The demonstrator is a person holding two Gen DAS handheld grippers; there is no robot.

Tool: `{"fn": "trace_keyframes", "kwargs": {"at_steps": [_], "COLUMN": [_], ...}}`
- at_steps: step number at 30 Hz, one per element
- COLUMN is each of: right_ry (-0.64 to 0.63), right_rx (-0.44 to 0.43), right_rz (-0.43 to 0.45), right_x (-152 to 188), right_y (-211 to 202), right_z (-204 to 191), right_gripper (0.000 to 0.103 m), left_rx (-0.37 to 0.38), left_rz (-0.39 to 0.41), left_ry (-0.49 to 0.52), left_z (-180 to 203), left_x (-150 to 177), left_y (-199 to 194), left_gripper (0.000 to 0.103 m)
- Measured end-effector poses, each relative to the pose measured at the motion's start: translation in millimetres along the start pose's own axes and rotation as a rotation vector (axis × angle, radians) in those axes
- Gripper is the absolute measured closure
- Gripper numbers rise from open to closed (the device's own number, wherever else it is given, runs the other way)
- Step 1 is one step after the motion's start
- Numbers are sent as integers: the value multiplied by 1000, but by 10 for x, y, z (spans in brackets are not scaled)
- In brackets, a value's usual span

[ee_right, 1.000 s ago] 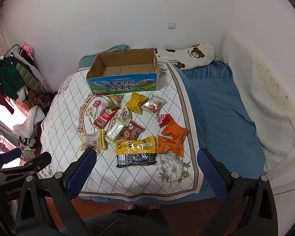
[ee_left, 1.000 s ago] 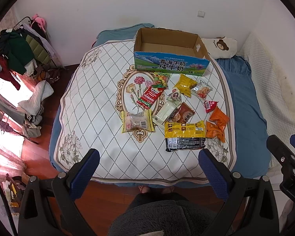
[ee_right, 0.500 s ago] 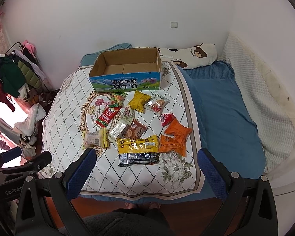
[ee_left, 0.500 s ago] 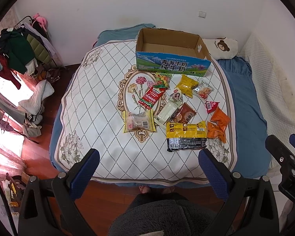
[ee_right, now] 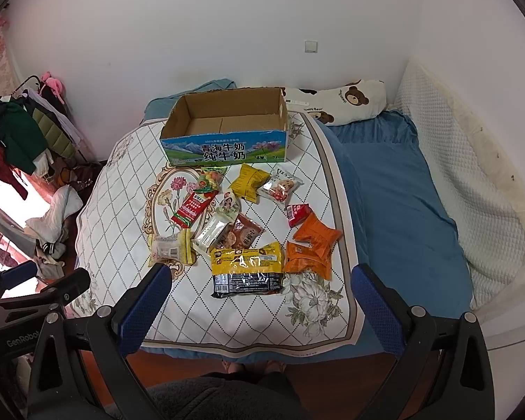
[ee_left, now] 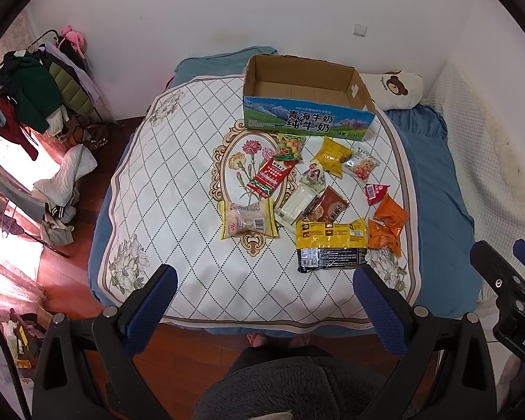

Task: Organize snacks

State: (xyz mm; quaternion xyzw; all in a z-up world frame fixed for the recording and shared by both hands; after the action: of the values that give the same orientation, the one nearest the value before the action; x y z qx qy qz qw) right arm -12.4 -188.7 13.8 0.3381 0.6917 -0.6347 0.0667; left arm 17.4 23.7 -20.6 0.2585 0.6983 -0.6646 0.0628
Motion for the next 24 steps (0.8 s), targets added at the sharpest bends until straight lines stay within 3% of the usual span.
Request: {"fn": "trace_keyframes", "kwargs": {"at_steps": [24], "right_ry": [-1], "right_rx": [-9], "right_rz": [-5], "right_x": [24], "right_y": [-26], "right_z": [0], "right_gripper": [0], "left_rx": [1], "left_rz": [1], "left_ry": [-3], "left_z": [-15], "left_x": [-16], "left_y": [-49], "left_gripper": [0]}}
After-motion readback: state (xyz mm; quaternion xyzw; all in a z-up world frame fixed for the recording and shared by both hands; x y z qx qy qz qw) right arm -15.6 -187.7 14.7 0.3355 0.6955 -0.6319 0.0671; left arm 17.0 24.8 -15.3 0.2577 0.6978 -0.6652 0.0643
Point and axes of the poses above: each gripper's, at about its wrist camera, not at the fingertips, and y roughly the way its jaws point, z to its right, x to its underside, the point moved 3 cm from there along y, roughly the way its jaws point, and after that the axes turned 14 degrees about y, right-handed, at the moved point
